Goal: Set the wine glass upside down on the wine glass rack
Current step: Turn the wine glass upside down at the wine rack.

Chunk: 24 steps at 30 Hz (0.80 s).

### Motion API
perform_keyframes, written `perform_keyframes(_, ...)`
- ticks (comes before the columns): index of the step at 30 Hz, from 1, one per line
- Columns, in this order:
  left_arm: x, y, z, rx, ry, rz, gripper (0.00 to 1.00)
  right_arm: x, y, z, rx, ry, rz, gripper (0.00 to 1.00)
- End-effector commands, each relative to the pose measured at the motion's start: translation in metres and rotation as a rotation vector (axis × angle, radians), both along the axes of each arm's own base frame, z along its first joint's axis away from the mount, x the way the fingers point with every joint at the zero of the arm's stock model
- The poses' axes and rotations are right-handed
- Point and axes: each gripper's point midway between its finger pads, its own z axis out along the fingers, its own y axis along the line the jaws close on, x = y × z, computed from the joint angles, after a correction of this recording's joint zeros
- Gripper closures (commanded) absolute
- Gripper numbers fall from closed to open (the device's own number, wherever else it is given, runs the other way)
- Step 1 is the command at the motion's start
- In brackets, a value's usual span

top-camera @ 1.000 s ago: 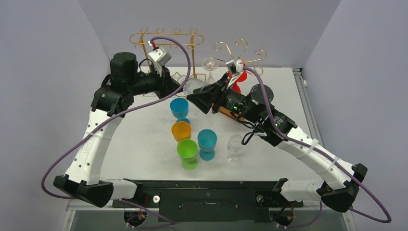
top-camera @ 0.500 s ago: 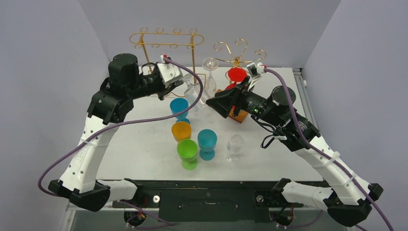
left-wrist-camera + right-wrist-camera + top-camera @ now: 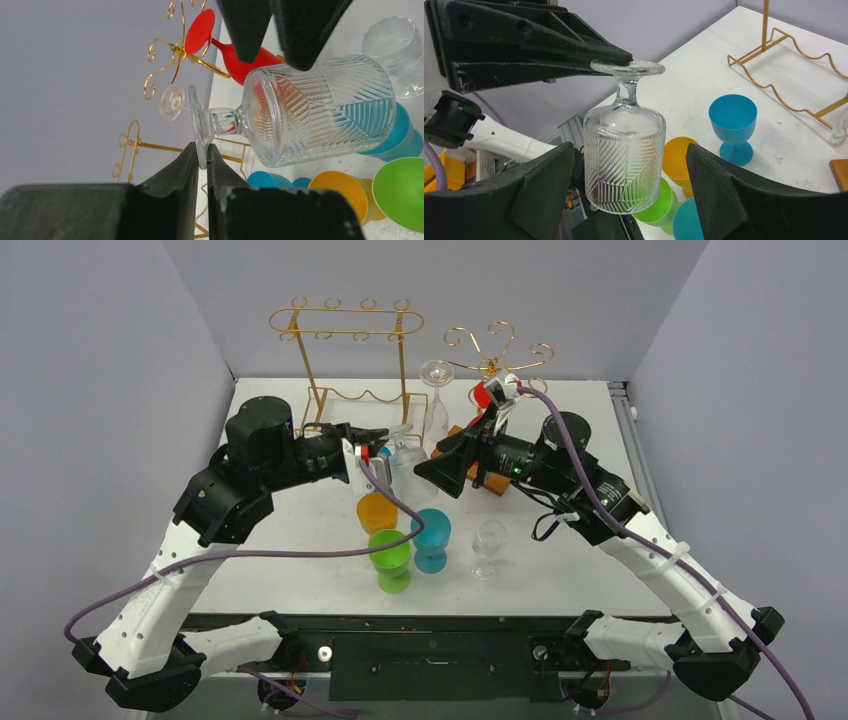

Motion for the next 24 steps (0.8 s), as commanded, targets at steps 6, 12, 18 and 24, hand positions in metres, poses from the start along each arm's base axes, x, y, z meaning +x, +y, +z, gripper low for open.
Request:
perform_keyframes(6, -0.026, -0.003, 0.059, -0.015, -0.418, -0.073, 1.0, -0.028, 0.013, 0.01, 0.091, -0.234, 0.222, 0.22)
perform_keyframes(12, -0.032, -0.005, 0.066, -0.02, -0.461, -0.088, 1.0, -0.036, 0.021, 0.002, 0.098, -0.235, 0.299, 0.22)
perform_keyframes(18, -0.037, -0.009, 0.074, -0.045, -0.512, -0.095, 1.0, -0.045, 0.034, 0.006, 0.142, -0.242, 0.367, 0.21)
perform_keyframes(24, -0.039, -0.007, 0.084, -0.081, -0.56, -0.082, 1.0, -0.043, 0.041, -0.005, 0.14, -0.209, 0.391, 0.21)
